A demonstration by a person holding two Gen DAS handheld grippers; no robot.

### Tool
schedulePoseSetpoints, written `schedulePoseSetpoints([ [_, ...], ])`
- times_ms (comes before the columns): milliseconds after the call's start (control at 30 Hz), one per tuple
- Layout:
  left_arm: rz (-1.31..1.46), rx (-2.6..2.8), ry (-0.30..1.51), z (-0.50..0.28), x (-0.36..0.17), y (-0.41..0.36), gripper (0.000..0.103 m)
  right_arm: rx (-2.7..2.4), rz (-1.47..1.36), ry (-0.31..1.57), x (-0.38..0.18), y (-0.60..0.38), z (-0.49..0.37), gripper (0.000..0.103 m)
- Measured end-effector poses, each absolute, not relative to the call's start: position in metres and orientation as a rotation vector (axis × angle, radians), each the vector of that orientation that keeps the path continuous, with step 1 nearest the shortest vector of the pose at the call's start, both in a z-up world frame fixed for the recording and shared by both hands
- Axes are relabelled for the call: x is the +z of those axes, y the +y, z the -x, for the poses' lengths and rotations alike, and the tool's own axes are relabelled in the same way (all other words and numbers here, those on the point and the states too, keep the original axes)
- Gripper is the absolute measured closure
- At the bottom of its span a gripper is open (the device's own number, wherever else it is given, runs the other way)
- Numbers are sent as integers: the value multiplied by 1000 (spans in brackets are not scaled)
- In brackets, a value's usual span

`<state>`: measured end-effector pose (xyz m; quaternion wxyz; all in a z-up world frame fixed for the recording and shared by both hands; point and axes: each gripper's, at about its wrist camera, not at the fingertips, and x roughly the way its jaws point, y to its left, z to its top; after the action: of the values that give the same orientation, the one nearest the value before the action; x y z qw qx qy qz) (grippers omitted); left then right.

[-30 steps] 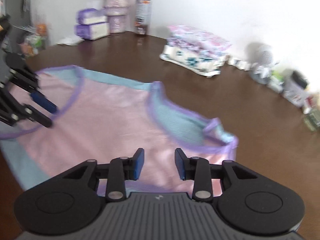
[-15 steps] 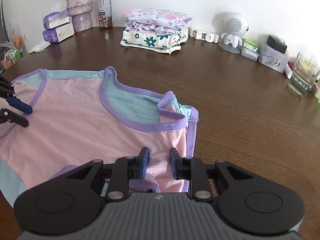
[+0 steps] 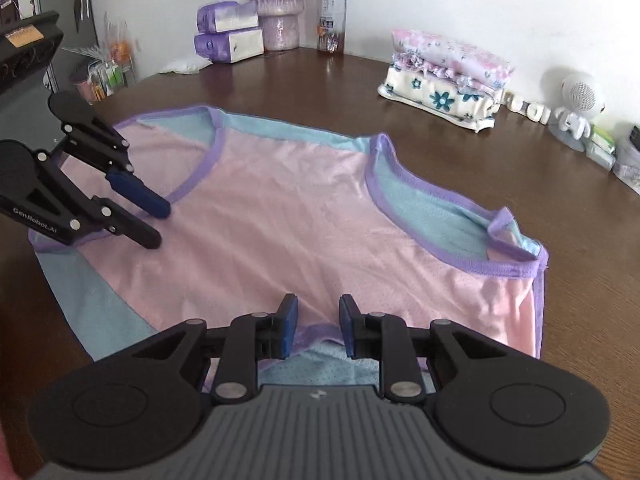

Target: Fold clothes

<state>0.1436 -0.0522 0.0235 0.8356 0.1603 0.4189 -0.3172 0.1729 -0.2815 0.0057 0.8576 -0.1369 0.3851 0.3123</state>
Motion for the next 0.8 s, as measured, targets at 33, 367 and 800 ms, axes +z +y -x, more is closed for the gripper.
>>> schedulePoseSetpoints([
  [33,-343,-671,887,-143,23,-50,81,649,289,811,5,-284,-173,81],
  [367,-439,-683,864,-119,29,-61,80,673,345,750,22,-262,-141,79],
  [800,-371,-709,887,-91,34,-42,80,697,347,823,22,-265,-104,79],
])
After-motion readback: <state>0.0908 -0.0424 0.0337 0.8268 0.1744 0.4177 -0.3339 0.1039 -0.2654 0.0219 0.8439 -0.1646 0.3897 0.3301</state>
